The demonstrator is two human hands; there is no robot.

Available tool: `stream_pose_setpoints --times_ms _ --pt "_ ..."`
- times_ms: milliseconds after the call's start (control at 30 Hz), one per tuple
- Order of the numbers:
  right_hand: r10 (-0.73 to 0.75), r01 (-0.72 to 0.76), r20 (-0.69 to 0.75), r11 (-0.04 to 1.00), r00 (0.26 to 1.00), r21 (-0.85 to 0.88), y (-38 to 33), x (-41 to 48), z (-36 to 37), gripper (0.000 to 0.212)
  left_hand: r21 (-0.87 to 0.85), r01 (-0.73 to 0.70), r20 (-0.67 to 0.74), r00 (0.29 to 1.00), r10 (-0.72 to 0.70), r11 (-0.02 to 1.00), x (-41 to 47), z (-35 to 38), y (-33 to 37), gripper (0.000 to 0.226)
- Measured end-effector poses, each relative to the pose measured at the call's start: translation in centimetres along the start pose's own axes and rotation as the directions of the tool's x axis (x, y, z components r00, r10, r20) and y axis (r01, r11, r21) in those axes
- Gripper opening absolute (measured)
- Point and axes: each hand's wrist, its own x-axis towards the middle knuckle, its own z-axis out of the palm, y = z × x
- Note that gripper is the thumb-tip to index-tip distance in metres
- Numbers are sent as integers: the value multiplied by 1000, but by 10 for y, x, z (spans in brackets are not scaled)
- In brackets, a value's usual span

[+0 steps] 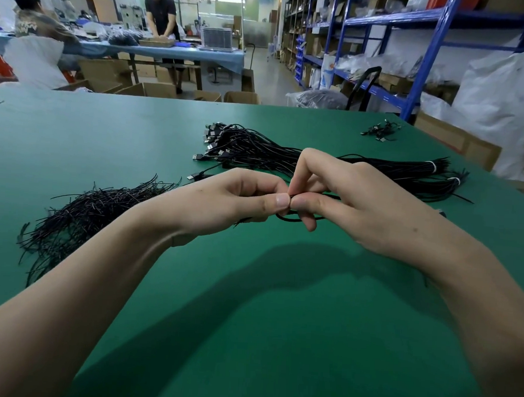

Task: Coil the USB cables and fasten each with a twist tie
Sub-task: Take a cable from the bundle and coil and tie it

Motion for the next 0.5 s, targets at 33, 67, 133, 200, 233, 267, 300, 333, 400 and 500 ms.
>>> stream_pose_setpoints --times_ms 33,67,133,200,233,267,300,333,400,500 --pt "8 -9 -25 1000 1000 -23 1 0 0 9 -16 0 -23 1000 0 1000 1 2 0 26" --pt "12 -17 -66 997 998 -73 2 1 0 8 -38 1 -48 999 -3 999 2 3 -1 25" --pt "-1 -48 -210 972 978 -229 5 4 2 12 -70 3 -115 993 -11 998 4 5 -3 26" --pt "-15 -111 -427 956 904 -270 6 6 3 15 -73 1 -218 976 -17 997 6 7 -3 27" --pt "4 -139 -546 969 838 -206 6 6 3 15 -80 -2 -281 959 -20 997 8 8 -3 26" --pt "53 -159 -644 981 763 -108 7 6 5 16 -91 -8 -348 937 -24 996 9 9 -3 26" --pt "130 -182 -702 983 700 1 8 6 7 22 -103 -19 -411 911 -26 994 10 10 -2 25" --pt "233 -215 -704 970 671 117 9 7 11 30 -115 -36 -465 885 -22 993 11 12 -1 25" --pt "489 -317 -523 866 698 387 12 11 18 45 -141 -91 -544 839 0 986 13 18 0 24" --pt "630 -394 -28 518 776 759 11 17 29 80 -95 -174 -591 802 85 980 16 34 1 21"
